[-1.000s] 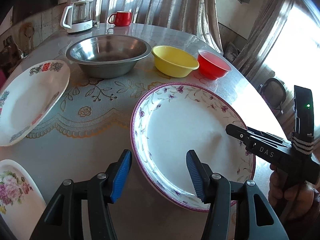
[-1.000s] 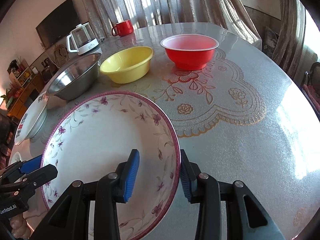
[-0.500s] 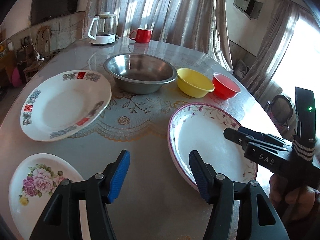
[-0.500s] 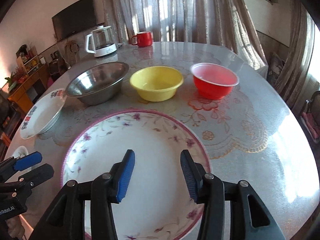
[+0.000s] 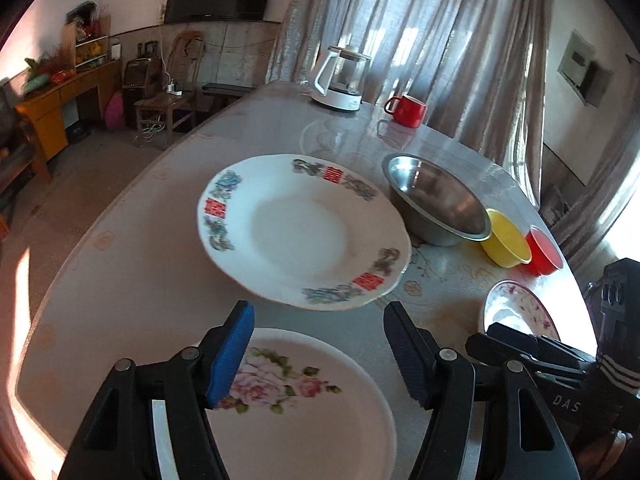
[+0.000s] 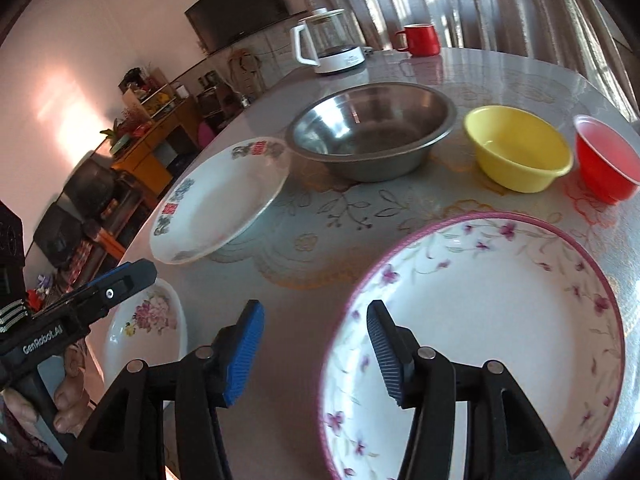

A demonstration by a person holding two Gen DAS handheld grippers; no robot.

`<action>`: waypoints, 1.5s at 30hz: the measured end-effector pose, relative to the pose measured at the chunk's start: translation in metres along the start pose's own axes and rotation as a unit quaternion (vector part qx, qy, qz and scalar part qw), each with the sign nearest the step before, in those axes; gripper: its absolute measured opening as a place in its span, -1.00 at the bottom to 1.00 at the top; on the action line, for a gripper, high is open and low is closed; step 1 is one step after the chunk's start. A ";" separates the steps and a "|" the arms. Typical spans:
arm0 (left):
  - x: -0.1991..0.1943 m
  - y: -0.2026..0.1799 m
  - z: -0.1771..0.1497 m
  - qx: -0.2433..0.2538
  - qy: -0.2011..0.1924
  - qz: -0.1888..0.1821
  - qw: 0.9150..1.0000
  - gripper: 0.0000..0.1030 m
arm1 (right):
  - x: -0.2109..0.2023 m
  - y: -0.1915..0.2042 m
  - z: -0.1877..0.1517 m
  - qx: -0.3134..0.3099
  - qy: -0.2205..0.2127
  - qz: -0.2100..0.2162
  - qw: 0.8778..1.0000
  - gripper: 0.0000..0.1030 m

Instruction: Organize plates and bowls

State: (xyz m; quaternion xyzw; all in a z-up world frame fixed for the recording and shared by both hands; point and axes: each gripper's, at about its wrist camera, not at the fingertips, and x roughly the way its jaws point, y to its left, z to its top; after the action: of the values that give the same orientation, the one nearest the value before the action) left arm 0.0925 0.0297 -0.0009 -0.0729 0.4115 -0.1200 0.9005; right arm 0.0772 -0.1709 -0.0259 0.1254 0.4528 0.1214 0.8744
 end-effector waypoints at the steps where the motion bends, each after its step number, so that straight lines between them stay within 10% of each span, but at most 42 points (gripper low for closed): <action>1: 0.000 0.006 0.001 -0.004 -0.003 0.006 1.000 0.32 | 0.003 0.006 0.002 -0.008 -0.002 -0.006 1.000 0.24; 18: 0.025 0.086 0.038 -0.062 0.008 0.021 0.998 0.26 | 0.049 0.023 0.054 0.039 0.015 0.086 0.995 0.27; 27: 0.060 0.093 0.064 -0.040 0.035 0.001 0.999 -0.09 | 0.080 0.018 0.078 0.077 0.025 0.088 0.993 0.27; 45: 0.102 0.094 0.089 -0.016 0.063 -0.051 0.997 -0.57 | 0.117 0.004 0.089 0.087 0.052 0.086 0.991 -0.52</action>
State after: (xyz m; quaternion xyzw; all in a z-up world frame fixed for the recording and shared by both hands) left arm 0.2389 0.0950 -0.0381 -0.1002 0.4649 -0.1638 0.8643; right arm 0.2153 -0.1388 -0.0643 0.2328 0.4941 0.1628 0.8217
